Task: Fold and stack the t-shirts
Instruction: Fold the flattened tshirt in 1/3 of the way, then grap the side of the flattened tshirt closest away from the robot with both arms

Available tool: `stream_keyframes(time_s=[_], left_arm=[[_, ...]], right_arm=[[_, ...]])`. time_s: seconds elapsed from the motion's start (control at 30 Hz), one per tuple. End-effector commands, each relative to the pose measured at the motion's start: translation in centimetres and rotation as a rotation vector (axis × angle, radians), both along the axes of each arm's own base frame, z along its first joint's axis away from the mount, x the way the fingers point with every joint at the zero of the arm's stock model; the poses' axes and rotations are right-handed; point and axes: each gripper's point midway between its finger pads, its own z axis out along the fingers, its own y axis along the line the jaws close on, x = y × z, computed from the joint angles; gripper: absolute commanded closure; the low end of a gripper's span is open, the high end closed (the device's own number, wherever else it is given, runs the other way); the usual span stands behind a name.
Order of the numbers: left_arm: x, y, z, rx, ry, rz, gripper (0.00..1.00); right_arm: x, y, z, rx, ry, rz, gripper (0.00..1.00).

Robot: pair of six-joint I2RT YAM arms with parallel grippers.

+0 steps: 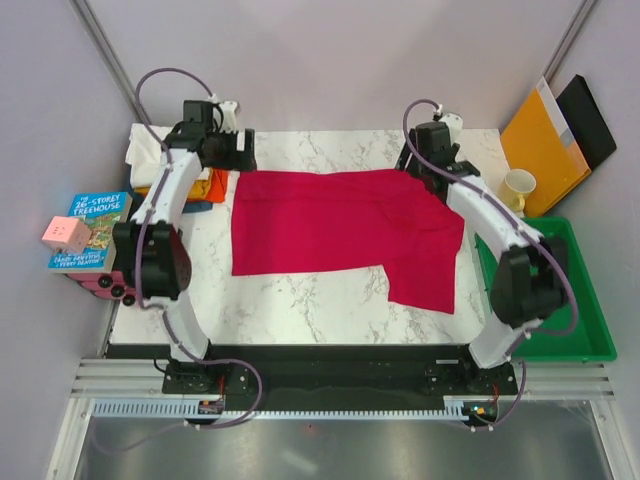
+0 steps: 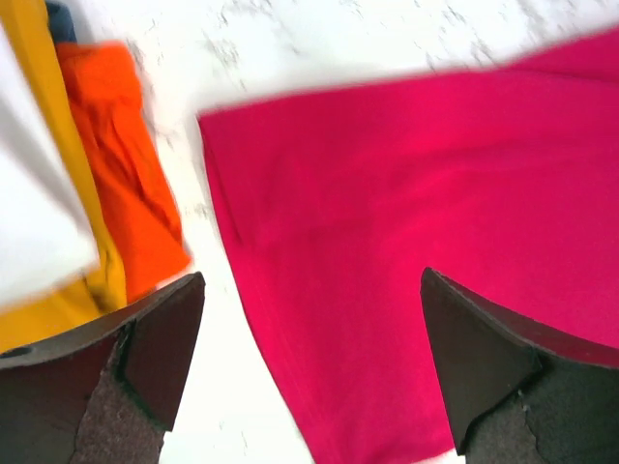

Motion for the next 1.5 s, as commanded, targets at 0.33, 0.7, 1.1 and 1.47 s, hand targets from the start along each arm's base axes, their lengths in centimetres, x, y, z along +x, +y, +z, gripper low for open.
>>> stream_keyframes(time_s=[0.33,0.7,1.1,1.47], left_arm=[[-23.2,-0.3,-6.1,-0.028,0.239,-0.104,0.05],[-24.5,-0.3,-11.2,-0.028,0.468,-0.107,0.15],[-23.7,0.2,-14.6,-0.008,0.613,-0.064,0.25],[-24.8,0.3,-14.2,-0.005,0.618,-0.074,0.98]], right_arm=[[-18.7,-2.3,-0.2,-0.092,0.025,0.034,0.28],[-20.9,-2.3,-3.5,-0.079,0.092,0.033,0.29],[-22.1,-3.4,-3.2,-0.088,0.078,0.004,0.28],[-24.7,-3.9,-5.5,-0.057,0.171,-0.032,0.32]])
